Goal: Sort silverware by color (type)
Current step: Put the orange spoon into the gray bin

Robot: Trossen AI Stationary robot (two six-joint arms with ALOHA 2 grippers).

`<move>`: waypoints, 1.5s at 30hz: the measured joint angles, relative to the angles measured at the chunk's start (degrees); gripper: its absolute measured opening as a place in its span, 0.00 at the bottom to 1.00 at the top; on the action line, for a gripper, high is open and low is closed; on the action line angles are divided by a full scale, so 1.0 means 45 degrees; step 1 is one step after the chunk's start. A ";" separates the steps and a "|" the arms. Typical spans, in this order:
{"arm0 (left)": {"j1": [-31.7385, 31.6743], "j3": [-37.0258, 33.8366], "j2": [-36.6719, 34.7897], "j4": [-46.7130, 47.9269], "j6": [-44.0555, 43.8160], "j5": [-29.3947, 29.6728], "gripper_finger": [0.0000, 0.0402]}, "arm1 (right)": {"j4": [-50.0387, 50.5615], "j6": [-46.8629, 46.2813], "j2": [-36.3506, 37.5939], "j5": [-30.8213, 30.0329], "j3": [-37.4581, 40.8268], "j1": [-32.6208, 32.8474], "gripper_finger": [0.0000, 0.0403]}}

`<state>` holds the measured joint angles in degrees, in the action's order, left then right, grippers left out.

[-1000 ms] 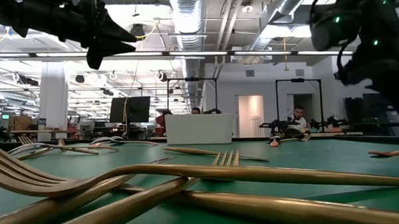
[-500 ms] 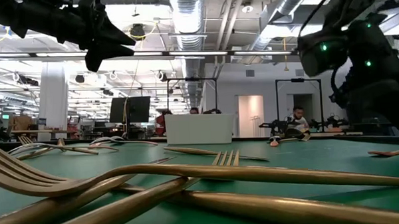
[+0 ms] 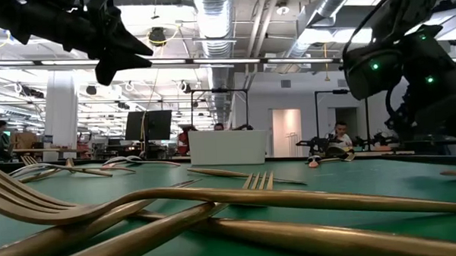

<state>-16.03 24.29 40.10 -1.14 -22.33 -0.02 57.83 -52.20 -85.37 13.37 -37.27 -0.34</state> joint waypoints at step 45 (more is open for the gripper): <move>0.0010 -0.0005 0.1501 -0.2024 -0.0719 -0.0828 0.31 | -0.4006 0.0265 -0.0339 -0.3902 -0.2279 -0.2382 0.57</move>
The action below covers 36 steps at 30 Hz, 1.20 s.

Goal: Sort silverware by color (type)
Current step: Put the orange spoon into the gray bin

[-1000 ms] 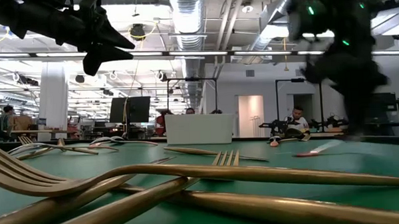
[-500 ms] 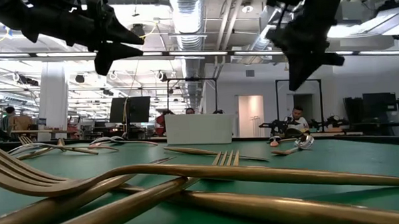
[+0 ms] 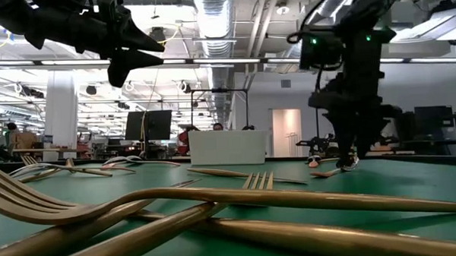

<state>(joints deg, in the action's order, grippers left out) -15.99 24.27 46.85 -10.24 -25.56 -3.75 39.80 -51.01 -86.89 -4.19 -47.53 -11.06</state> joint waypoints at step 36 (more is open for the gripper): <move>0.0746 0.0547 0.2364 -0.1879 0.0202 -0.1682 0.38 | -0.7823 0.5947 0.0989 0.1375 -0.1976 0.0138 0.02</move>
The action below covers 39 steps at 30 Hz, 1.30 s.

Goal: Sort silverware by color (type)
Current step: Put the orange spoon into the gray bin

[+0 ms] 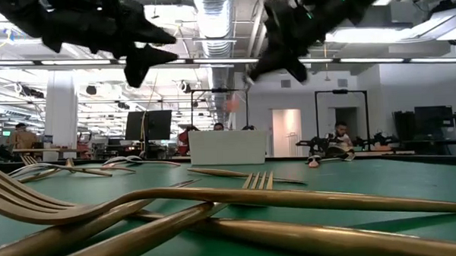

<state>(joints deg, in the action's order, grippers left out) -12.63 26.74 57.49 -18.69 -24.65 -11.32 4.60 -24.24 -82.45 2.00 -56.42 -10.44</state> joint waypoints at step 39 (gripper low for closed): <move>-0.0112 0.4533 0.2625 0.4461 -0.2873 0.1033 0.00 | -0.0481 0.2324 -0.0692 -0.0431 -0.2614 0.0627 0.21</move>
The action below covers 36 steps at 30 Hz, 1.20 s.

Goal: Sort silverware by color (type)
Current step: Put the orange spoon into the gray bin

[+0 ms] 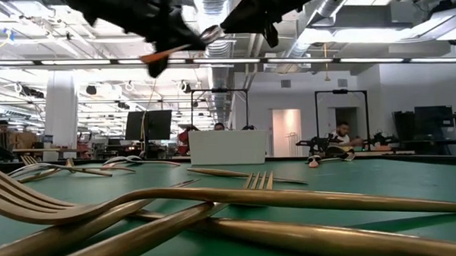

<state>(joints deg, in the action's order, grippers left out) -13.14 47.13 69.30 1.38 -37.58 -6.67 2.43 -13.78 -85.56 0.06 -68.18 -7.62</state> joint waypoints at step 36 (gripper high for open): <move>1.6024 -0.0117 -0.1477 1.4988 -1.8278 0.7875 0.00 | 0.4372 -0.2268 0.0019 -0.1619 0.0000 -0.0981 0.45</move>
<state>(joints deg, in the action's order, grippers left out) 58.97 46.61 62.66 68.82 -119.83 28.77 22.11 -23.99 -85.47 -7.23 -68.18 -12.03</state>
